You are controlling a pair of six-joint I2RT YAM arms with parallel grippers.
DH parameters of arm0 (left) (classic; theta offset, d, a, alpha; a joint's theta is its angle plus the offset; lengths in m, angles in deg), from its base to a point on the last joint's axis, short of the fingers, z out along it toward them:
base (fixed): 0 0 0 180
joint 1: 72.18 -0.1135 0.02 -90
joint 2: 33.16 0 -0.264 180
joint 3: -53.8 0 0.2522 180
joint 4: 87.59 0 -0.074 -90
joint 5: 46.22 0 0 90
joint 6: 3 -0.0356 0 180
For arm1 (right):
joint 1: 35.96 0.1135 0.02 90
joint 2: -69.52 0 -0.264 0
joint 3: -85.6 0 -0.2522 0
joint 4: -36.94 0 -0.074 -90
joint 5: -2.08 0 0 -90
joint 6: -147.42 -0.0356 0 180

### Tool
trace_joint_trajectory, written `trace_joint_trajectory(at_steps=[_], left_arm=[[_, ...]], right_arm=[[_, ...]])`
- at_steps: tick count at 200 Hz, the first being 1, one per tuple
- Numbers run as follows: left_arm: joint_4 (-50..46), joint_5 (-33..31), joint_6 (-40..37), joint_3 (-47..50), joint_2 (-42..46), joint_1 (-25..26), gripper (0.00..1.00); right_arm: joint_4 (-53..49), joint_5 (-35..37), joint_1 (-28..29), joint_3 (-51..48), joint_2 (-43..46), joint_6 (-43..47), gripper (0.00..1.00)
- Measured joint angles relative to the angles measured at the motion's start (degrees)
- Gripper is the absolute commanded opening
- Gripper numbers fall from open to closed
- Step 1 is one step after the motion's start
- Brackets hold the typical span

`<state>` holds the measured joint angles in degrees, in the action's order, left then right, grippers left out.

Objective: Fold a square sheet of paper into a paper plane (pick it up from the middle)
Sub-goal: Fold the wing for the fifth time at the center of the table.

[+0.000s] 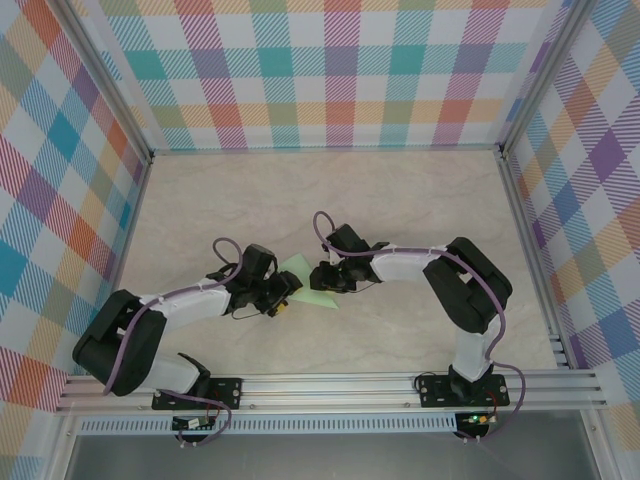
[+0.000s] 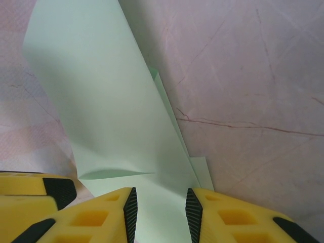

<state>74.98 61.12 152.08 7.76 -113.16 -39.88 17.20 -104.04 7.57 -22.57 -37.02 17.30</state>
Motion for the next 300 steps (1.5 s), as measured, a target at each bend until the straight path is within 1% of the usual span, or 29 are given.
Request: trace_joint_trajectory(at_steps=[70, 103, 179, 236, 300], left_arm=[[0.55, 0.00, 1.16, -0.52, -1.81, 0.11, 0.54], [-0.13, -0.02, 1.16, -0.81, -2.12, 0.11, 0.49], [-0.24, -1.57, 1.11, -2.16, -2.01, 0.70, 0.51], [1.20, -1.53, 1.11, -2.16, -1.97, 0.74, 0.43], [2.80, -1.40, 0.90, -1.70, 0.72, 1.73, 0.42]], right_arm=[[0.92, -0.50, -0.28, -0.59, 0.00, -0.22, 0.35], [1.03, -0.66, -0.31, -0.66, 0.00, -0.24, 0.35], [1.25, -0.68, -0.37, -0.76, 0.00, -1.05, 0.34], [1.40, -0.68, -0.37, -0.87, 0.00, -1.09, 0.34], [1.57, -1.33, -0.72, -0.96, 0.02, -2.19, 0.33]])
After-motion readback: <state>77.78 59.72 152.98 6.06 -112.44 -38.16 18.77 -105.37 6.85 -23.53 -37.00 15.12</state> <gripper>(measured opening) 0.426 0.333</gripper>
